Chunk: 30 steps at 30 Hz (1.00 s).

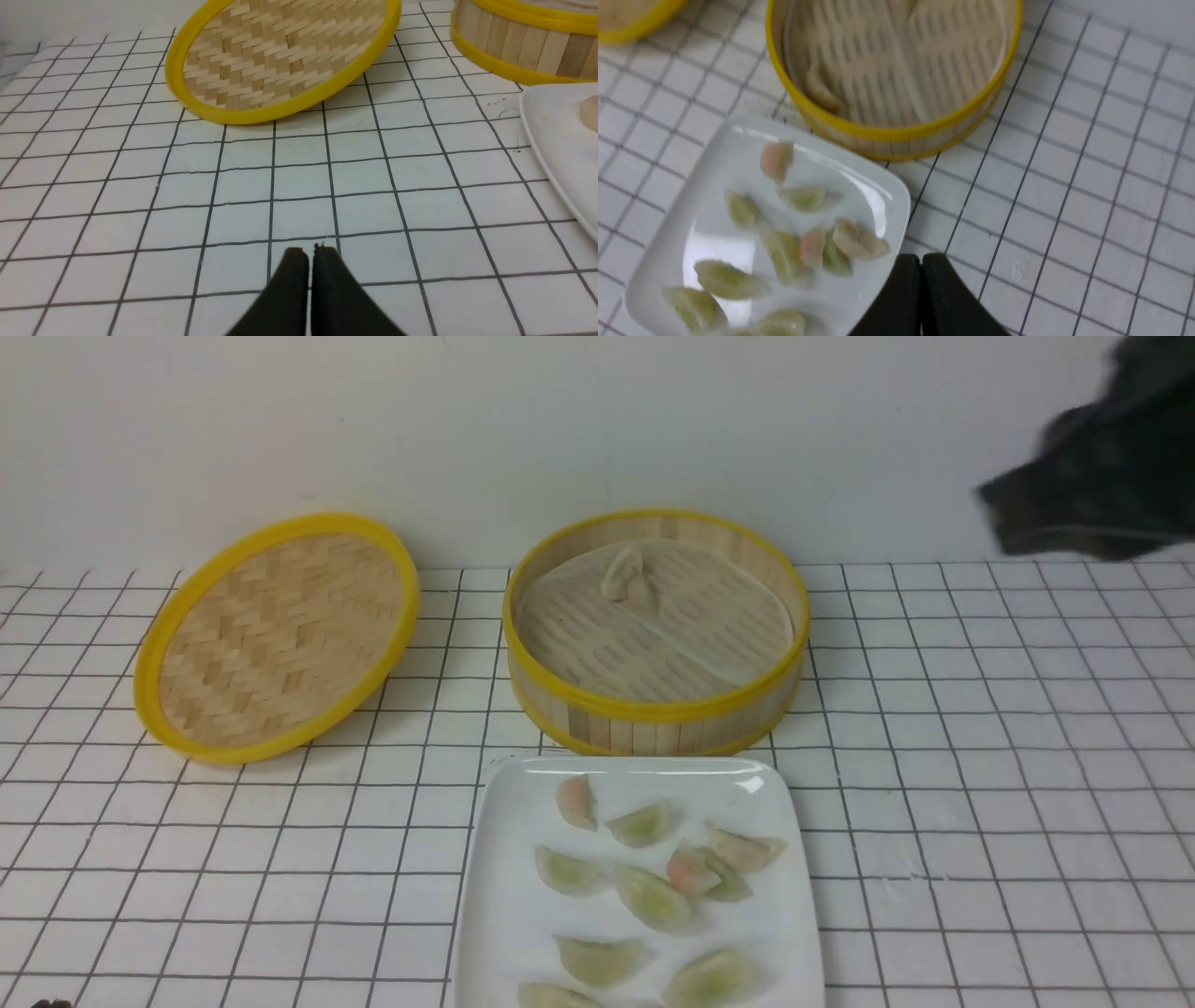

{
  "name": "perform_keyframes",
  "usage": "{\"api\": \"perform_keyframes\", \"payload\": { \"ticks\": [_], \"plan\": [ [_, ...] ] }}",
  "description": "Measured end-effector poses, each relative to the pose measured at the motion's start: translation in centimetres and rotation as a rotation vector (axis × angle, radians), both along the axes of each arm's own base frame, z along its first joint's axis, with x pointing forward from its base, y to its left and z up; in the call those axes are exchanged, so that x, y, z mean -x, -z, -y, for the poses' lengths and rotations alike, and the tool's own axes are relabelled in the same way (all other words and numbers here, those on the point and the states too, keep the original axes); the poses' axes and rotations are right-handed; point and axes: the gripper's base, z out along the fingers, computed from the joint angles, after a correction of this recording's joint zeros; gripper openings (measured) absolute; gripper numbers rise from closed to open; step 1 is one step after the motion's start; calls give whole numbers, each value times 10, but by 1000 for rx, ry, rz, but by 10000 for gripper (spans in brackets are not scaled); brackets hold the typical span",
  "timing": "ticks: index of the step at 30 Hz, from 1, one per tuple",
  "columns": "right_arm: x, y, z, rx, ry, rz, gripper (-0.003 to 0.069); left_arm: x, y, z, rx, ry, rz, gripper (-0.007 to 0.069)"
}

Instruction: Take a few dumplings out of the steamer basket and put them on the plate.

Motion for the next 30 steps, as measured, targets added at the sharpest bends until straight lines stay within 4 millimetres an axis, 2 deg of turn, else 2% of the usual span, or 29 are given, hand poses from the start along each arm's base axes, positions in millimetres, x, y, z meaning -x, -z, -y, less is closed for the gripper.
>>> {"api": "perform_keyframes", "payload": {
  "ticks": [2, 4, 5, 9, 10, 12, 14, 15, 16, 19, 24, 30],
  "plan": [
    [29, 0, 14, -67, 4, 107, -13, 0, 0, 0, 0, 0, 0, -6],
    [61, 10, 29, -144, -2, 238, -15, 0, 0, 0, 0, 0, 0, -6],
    [81, 22, 39, -191, -8, 330, -14, 0, 0, 0, 0, 0, 0, -6],
    [123, 65, 59, -318, -2, 495, -14, 0, 0, 0, 0, 0, 0, -6],
    [136, 68, 65, -366, 2, 550, -14, 0, 0, 0, 0, 0, 0, -6],
    [152, 95, 73, -454, 17, 601, -14, 0, 0, 0, 0, 0, 0, -6],
    [162, 115, 79, -499, 28, 624, -14, 0, 0, 0, 0, 0, 0, -6],
    [163, 115, 80, -506, 29, 634, -14, 0, 0, 0, 0, 0, 0, -6],
    [168, 124, 83, -524, 35, 648, -14, 0, 0, 0, 0, 0, 0, -6],
    [169, 144, 85, -546, 61, 631, -10, 0, 0, 0, 1, 0, 2, -6],
    [167, 151, 85, -551, 84, 582, -10, 0, 0, 0, 0, 0, 3, -6],
    [167, 149, 86, -509, 72, 636, -10, 0, 0, 0, 0, 0, 3, -6]
  ]
}}
